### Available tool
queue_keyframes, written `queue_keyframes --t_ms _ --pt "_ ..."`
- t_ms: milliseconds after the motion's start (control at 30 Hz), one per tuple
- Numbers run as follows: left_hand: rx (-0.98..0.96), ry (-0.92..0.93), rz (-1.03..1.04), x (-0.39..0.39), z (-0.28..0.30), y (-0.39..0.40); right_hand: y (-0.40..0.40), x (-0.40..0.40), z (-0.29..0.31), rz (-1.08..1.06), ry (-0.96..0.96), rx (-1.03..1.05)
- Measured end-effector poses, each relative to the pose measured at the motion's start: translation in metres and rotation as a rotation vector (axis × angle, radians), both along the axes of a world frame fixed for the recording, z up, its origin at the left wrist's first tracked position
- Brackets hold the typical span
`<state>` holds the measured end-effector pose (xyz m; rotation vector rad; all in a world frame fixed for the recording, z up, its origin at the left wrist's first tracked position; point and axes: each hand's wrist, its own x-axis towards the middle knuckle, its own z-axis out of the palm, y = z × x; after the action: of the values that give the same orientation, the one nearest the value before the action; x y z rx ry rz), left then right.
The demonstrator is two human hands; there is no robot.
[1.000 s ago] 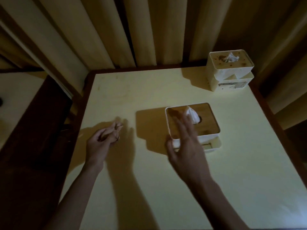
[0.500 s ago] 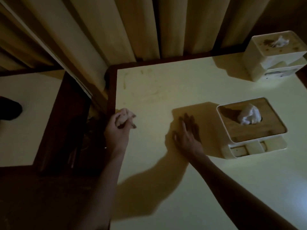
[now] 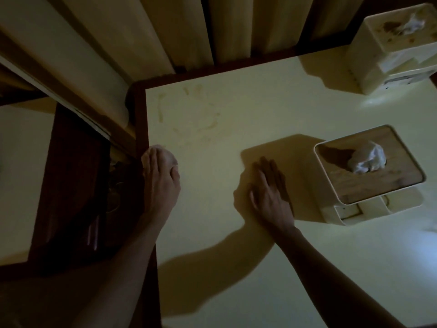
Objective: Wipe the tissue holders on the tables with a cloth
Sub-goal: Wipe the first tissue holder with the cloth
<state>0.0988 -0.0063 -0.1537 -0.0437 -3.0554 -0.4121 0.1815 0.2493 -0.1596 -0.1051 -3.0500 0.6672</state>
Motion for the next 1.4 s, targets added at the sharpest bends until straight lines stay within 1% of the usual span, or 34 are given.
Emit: queue_keyframes --t_ms 133,233,333,367,400,500,567,633,667,700,767,867,933,1000,1067,1133,1200,1267,1333,1400 --pt "0.055 -0.007 -0.16 -0.019 0.001 0.015 -0.001 0.002 0.001 -0.007 0.015 -0.02" --pt "0.055 0.03 -0.344 -0.039 0.004 0.066 -0.001 0.001 0.001 -0.025 0.037 -0.029" --pt "-0.054 0.138 -0.561 -0.064 -0.003 0.141 -0.002 0.0 -0.001 -0.035 0.059 -0.035" --pt "-0.102 0.146 -0.599 -0.073 -0.006 0.161 -0.001 -0.001 -0.001 -0.033 0.064 -0.034" --pt "-0.133 0.141 -0.598 -0.081 -0.005 0.176 0.0 -0.001 -0.002 -0.029 0.07 -0.03" --pt "-0.185 0.137 -0.446 -0.097 0.003 0.179 0.002 -0.003 0.0 -0.022 0.093 -0.016" --pt "-0.132 0.13 -0.235 -0.097 0.007 0.152 0.002 -0.002 0.0 -0.022 0.09 -0.026" --pt "-0.05 0.026 0.02 -0.097 0.003 0.109 0.001 -0.002 0.001 -0.024 0.07 -0.037" --pt "-0.047 -0.027 0.122 -0.097 0.001 0.084 0.001 -0.002 0.002 -0.021 0.054 -0.04" --pt "-0.063 -0.049 0.165 -0.098 -0.001 0.06 0.001 -0.002 0.002 -0.017 0.037 -0.041" --pt "-0.085 -0.036 0.127 -0.102 -0.002 0.026 -0.001 -0.002 0.004 -0.016 0.009 -0.027" --pt "-0.107 0.009 0.044 -0.117 -0.002 0.022 -0.003 -0.001 0.006 -0.011 -0.007 0.004" --pt "-0.065 0.03 -0.026 -0.125 -0.001 0.04 -0.002 -0.002 0.007 -0.012 -0.013 -0.005" --pt "-0.023 0.045 -0.175 -0.133 -0.002 0.068 -0.001 -0.003 0.008 -0.011 -0.015 -0.02" --pt "-0.033 0.082 -0.345 -0.136 -0.002 0.105 -0.001 -0.004 0.007 -0.006 -0.03 -0.024" --pt "-0.043 0.106 -0.437 -0.139 0.002 0.146 -0.001 -0.004 0.006 0.008 -0.054 -0.018" --pt "-0.088 0.069 -0.45 -0.145 0.005 0.175 0.0 -0.003 0.005 0.017 -0.071 -0.029" --pt "-0.119 0.034 -0.407 -0.16 0.003 0.183 0.0 -0.002 0.005 0.011 -0.073 -0.042" --pt "-0.113 0.008 -0.312 -0.177 -0.002 0.174 0.0 -0.002 0.005 0.003 -0.047 -0.032" --pt "-0.066 0.024 -0.183 -0.194 -0.006 0.153 0.0 -0.003 0.006 -0.002 -0.025 -0.015"
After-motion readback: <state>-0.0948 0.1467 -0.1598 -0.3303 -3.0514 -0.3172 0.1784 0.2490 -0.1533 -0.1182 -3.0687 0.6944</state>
